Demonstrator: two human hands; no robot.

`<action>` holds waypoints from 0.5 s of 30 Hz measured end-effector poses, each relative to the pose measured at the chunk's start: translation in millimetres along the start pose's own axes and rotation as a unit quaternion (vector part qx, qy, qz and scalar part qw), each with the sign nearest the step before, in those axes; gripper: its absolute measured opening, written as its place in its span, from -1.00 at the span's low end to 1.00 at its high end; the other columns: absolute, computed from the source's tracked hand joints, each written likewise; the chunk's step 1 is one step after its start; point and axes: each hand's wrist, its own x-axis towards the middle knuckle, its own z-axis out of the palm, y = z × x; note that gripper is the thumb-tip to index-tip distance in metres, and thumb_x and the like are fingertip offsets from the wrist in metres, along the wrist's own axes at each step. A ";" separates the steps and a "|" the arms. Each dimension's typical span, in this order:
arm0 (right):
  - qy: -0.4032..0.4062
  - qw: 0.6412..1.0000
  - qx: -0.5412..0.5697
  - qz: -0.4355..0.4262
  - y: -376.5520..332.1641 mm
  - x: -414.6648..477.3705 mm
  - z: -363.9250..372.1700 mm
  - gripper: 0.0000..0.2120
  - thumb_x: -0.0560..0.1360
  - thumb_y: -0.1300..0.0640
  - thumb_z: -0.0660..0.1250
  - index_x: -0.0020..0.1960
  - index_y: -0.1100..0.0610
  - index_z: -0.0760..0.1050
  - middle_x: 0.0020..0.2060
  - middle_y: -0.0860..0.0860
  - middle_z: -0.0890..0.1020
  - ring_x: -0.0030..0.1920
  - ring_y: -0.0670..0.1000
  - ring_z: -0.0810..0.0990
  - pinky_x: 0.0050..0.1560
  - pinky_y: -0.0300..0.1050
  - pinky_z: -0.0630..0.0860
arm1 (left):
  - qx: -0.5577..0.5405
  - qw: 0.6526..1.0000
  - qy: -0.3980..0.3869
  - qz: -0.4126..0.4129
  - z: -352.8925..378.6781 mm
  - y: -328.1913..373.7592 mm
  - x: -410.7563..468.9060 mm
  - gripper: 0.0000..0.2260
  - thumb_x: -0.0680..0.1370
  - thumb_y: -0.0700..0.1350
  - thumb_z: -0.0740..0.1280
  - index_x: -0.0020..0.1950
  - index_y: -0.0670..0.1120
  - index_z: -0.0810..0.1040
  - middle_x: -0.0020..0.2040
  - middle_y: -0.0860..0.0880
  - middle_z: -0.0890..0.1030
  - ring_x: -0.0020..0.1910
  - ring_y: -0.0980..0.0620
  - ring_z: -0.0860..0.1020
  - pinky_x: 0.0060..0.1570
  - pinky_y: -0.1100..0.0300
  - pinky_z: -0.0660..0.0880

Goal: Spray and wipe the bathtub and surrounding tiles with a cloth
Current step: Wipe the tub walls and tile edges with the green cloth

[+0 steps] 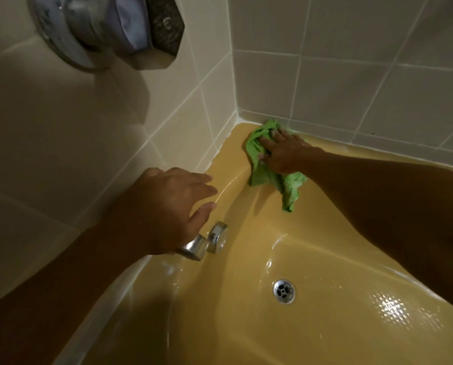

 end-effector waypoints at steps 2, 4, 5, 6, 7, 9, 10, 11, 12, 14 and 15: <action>0.002 1.000 0.023 0.003 -0.7 6.9 2.0 -0.35 0.66 -0.30 -0.12 0.66 -0.08 -0.15 0.65 0.09 -0.12 0.63 0.13 -0.19 0.59 0.19 -0.16 | -0.032 0.999 -0.018 -0.013 -2.3 -5.3 0.7 -0.67 0.59 0.07 0.26 0.16 -0.05 0.72 0.25 -0.03 0.68 0.17 -0.04 0.66 0.15 -0.09 0.58; 0.010 1.000 0.025 0.005 0.0 9.0 4.6 -0.34 0.65 -0.32 -0.14 0.66 -0.07 -0.14 0.65 0.09 -0.12 0.63 0.12 -0.20 0.59 0.19 -0.17 | -0.048 0.998 -0.034 -0.012 -3.4 -12.1 -3.8 -0.64 0.59 0.09 0.20 0.10 -0.03 0.72 0.22 -0.03 0.69 0.16 -0.02 0.65 0.18 -0.02 0.56; 0.014 1.000 0.023 0.007 -0.6 9.8 5.9 -0.33 0.64 -0.33 -0.15 0.65 -0.06 -0.14 0.65 0.09 -0.11 0.63 0.12 -0.20 0.59 0.19 -0.17 | -0.058 0.998 -0.037 -0.014 -5.0 -13.6 -6.7 -0.62 0.59 0.11 0.17 0.09 -0.03 0.72 0.22 -0.03 0.69 0.16 -0.01 0.65 0.18 -0.01 0.54; 0.019 1.000 0.022 0.009 -3.0 11.2 6.5 -0.33 0.64 -0.34 -0.15 0.65 -0.06 -0.13 0.65 0.09 -0.11 0.63 0.12 -0.21 0.59 0.19 -0.18 | -0.069 0.997 -0.035 -0.026 -6.4 -14.4 -9.5 -0.60 0.58 0.13 0.16 0.09 -0.03 0.72 0.22 -0.02 0.69 0.16 -0.01 0.64 0.18 0.00 0.53; 0.024 0.999 0.023 0.011 -7.3 12.4 6.4 -0.32 0.64 -0.34 -0.15 0.65 -0.06 -0.13 0.65 0.09 -0.11 0.63 0.13 -0.20 0.59 0.20 -0.18 | -0.079 0.996 -0.028 -0.041 -7.0 -15.0 -11.8 -0.58 0.58 0.16 0.15 0.09 -0.02 0.72 0.20 0.00 0.69 0.15 0.00 0.64 0.17 0.00 0.54; 0.034 0.999 0.024 0.004 -22.6 16.6 5.9 -0.33 0.64 -0.33 -0.15 0.65 -0.06 -0.10 0.65 0.10 -0.09 0.63 0.15 -0.19 0.59 0.22 -0.17 | -0.086 0.995 -0.006 -0.042 -5.8 -15.1 -12.0 -0.61 0.58 0.15 0.17 0.02 -0.02 0.72 0.09 0.01 0.72 0.05 0.00 0.65 0.09 -0.01 0.60; 0.037 0.999 0.021 -0.011 -34.6 18.3 5.6 -0.34 0.64 -0.33 -0.15 0.65 -0.07 -0.08 0.65 0.10 -0.08 0.63 0.14 -0.17 0.59 0.22 -0.16 | -0.088 0.995 0.001 -0.035 -5.1 -14.6 -11.3 -0.63 0.59 0.13 0.19 -0.05 -0.04 0.71 -0.01 0.01 0.72 -0.04 0.00 0.64 0.00 -0.01 0.62; 0.043 0.999 0.016 -0.030 -48.8 18.9 7.2 -0.35 0.64 -0.32 -0.14 0.65 -0.06 -0.06 0.65 0.10 -0.06 0.64 0.13 -0.16 0.59 0.21 -0.15 | -0.090 0.996 0.002 -0.028 -4.0 -14.4 -10.3 -0.65 0.59 0.11 0.20 -0.12 -0.06 0.69 -0.10 0.02 0.70 -0.12 0.01 0.62 -0.08 0.00 0.60; 0.052 0.997 0.013 -0.049 -63.9 17.2 11.2 -0.35 0.64 -0.31 -0.14 0.65 -0.05 -0.04 0.65 0.10 -0.04 0.64 0.12 -0.14 0.59 0.21 -0.14 | -0.088 0.996 0.006 -0.023 -3.0 -15.1 -10.1 -0.66 0.60 0.09 0.21 -0.18 -0.06 0.65 -0.18 0.02 0.67 -0.18 0.02 0.57 -0.14 0.01 0.57; 0.075 0.993 0.022 -0.082 -86.0 4.6 22.7 -0.36 0.65 -0.28 -0.14 0.65 -0.03 -0.01 0.65 0.08 -0.01 0.64 0.09 -0.12 0.59 0.18 -0.14 | -0.076 0.997 0.018 -0.021 -1.7 -17.2 -10.0 -0.67 0.61 0.06 0.22 -0.26 -0.06 0.59 -0.29 0.03 0.59 -0.27 0.05 0.48 -0.25 0.05 0.51; 0.084 0.991 0.028 -0.104 -90.3 -5.6 29.4 -0.37 0.66 -0.28 -0.15 0.65 -0.04 0.00 0.65 0.07 0.00 0.64 0.08 -0.12 0.59 0.17 -0.16 | -0.073 0.997 0.023 -0.023 -0.7 -17.7 -10.7 -0.66 0.61 0.05 0.23 -0.28 -0.06 0.57 -0.32 0.03 0.55 -0.30 0.05 0.44 -0.29 0.06 0.49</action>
